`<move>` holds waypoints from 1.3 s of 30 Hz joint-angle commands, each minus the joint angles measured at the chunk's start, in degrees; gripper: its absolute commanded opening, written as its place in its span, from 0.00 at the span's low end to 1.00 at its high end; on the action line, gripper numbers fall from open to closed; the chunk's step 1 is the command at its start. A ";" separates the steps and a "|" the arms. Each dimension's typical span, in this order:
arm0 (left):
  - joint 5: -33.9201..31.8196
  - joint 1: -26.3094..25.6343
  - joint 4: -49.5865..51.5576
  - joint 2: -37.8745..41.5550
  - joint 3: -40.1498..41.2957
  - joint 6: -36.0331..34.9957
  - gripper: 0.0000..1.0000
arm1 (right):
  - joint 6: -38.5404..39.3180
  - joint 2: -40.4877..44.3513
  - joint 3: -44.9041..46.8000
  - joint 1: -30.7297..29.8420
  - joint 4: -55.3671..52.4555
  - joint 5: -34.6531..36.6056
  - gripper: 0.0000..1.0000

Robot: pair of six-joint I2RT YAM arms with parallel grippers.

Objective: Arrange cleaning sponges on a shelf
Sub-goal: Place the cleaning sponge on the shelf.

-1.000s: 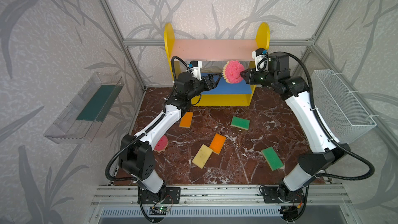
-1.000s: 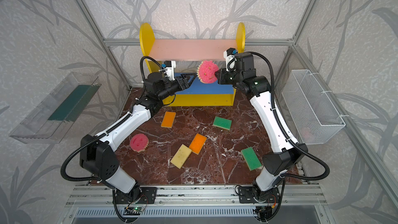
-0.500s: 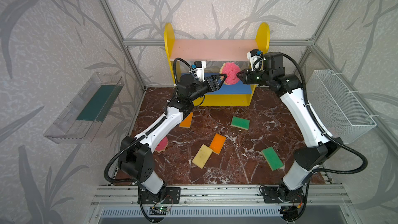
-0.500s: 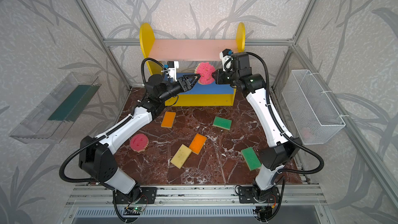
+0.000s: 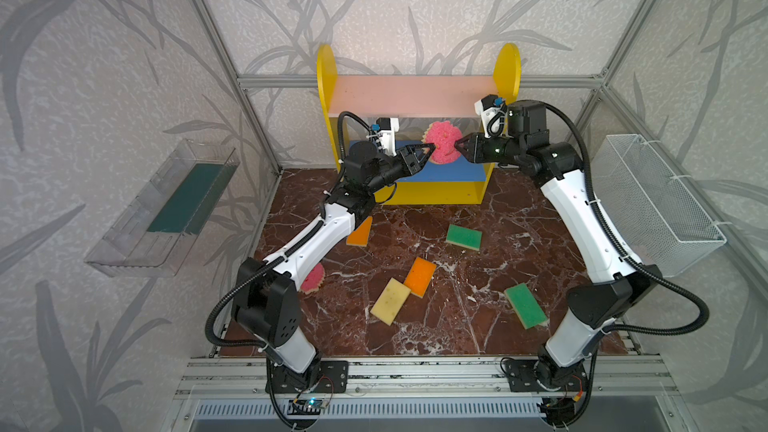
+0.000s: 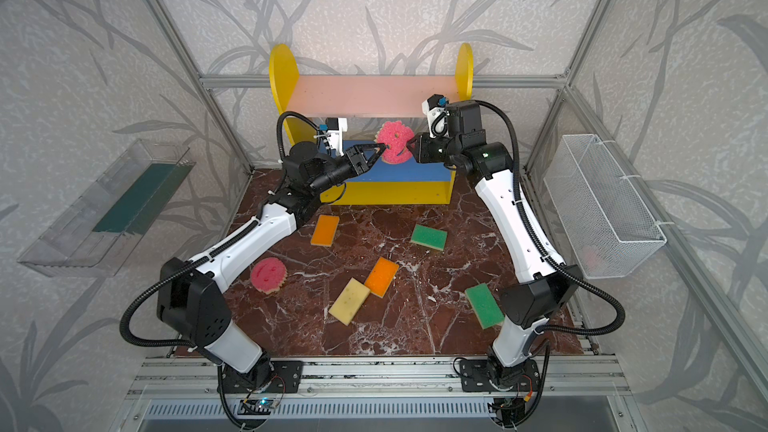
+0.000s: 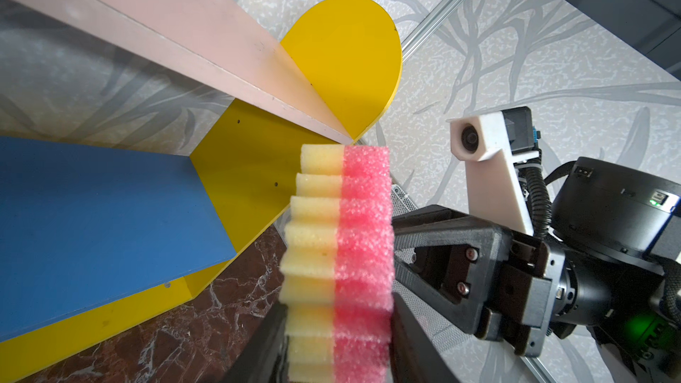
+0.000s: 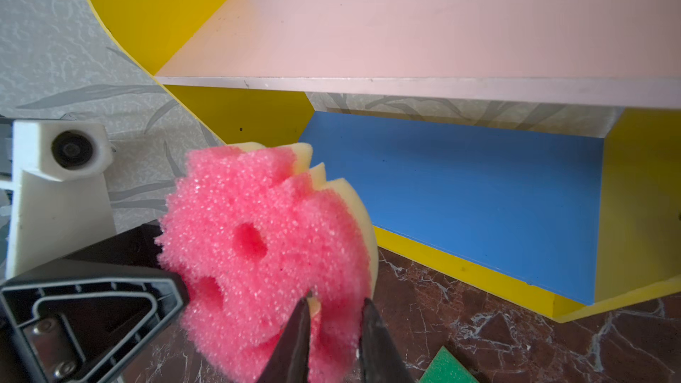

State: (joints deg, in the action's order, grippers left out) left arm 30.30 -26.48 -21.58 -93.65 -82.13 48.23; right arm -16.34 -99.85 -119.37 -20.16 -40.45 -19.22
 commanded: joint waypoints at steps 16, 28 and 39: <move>-1.07 0.72 0.94 1.12 -2.19 0.14 0.37 | -0.83 6.35 7.12 1.49 4.12 0.42 0.73; -0.01 3.63 4.34 -5.37 -15.21 2.03 0.39 | -8.72 26.63 33.48 2.58 15.55 0.24 0.77; -5.77 3.27 0.39 -18.71 -29.50 7.09 0.39 | -8.38 36.13 49.42 2.58 14.11 -0.07 0.77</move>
State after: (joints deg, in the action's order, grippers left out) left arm 26.74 -22.90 -18.94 -110.41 -107.42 53.21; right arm -24.45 -66.19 -71.70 -17.78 -26.85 -18.52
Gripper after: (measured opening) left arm 0.387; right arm 0.768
